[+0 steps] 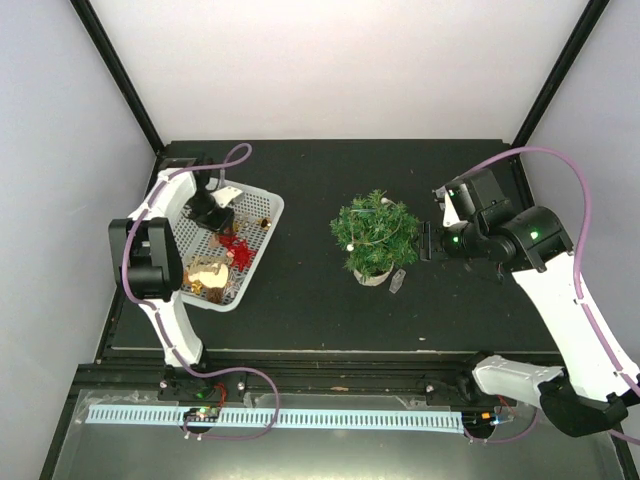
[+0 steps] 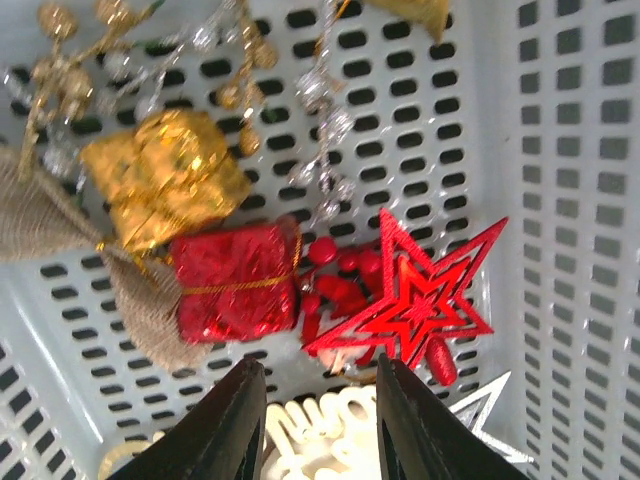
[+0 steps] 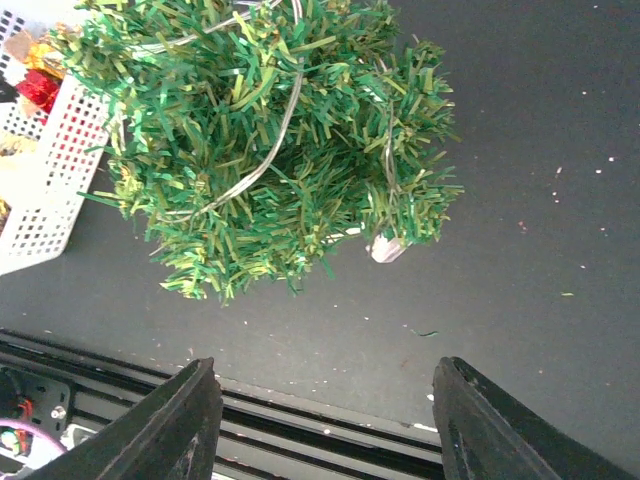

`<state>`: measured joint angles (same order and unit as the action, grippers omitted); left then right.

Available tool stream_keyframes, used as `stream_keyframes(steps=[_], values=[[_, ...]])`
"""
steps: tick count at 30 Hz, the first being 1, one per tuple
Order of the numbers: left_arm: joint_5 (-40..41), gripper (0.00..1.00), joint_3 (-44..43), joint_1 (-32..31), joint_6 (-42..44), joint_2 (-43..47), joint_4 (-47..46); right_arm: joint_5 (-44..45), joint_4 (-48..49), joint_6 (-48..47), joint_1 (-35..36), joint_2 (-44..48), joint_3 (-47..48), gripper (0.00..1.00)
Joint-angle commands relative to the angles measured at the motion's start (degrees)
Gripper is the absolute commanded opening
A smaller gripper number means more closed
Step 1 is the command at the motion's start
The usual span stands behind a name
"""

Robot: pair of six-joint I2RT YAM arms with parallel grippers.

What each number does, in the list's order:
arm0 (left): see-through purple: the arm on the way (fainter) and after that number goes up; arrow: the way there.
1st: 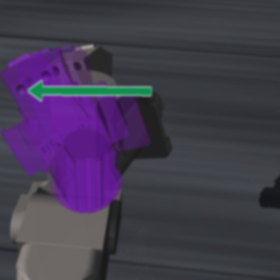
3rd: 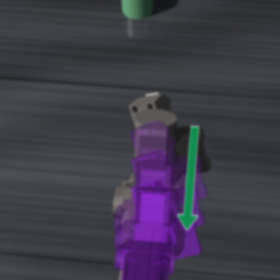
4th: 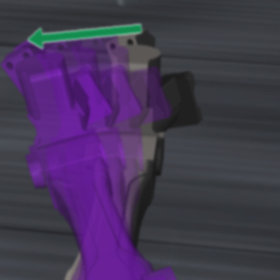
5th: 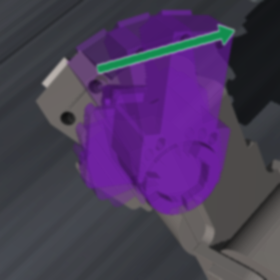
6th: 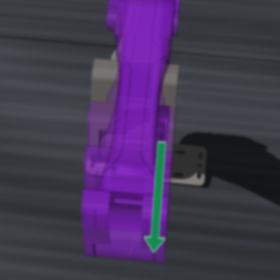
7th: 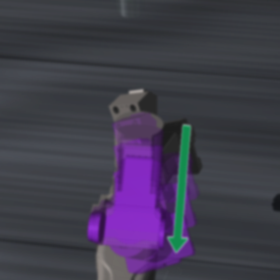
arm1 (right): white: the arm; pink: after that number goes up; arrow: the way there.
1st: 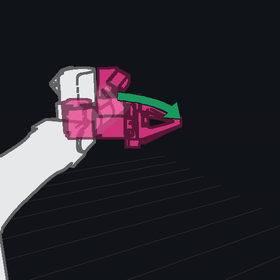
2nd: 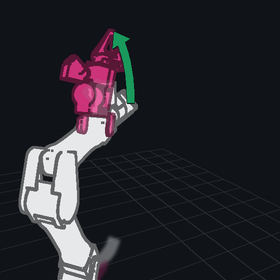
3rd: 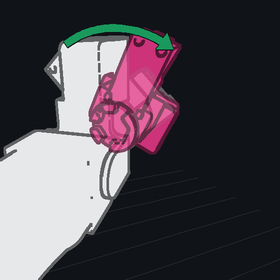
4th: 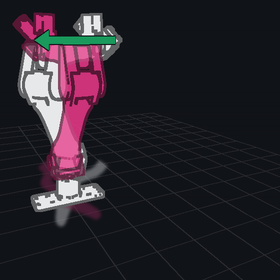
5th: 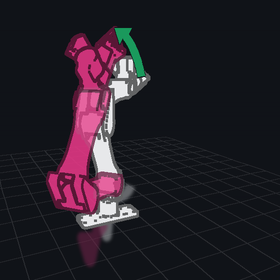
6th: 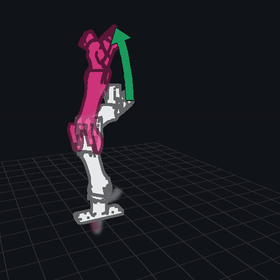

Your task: Decorate the small christmas tree

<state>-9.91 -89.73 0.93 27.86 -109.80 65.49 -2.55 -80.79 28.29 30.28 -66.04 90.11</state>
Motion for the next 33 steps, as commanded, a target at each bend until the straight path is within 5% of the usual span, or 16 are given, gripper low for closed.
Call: stream_keyframes(steps=[1,8,17,33], values=[[-2.2,0.34,0.3,4.7,1.3,0.4,4.2,2.5,-1.9,-2.0,0.1,-1.6,1.3,0.60],[-3.8,0.35,5.2,6.8,2.4,0.2,4.6,3.0,-1.8,-3.8,0.1,-4.0,1.4,0.60],[-15.2,0.37,4.9,6.7,0.0,-4.1,3.2,2.9,-1.2,-4.3,0.1,-3.4,0.1,0.61],[-17.5,0.39,3.8,6.5,-3.2,-7.9,-2.3,2.7,-1.2,-2.4,0.2,-1.4,-2.1,0.61]])
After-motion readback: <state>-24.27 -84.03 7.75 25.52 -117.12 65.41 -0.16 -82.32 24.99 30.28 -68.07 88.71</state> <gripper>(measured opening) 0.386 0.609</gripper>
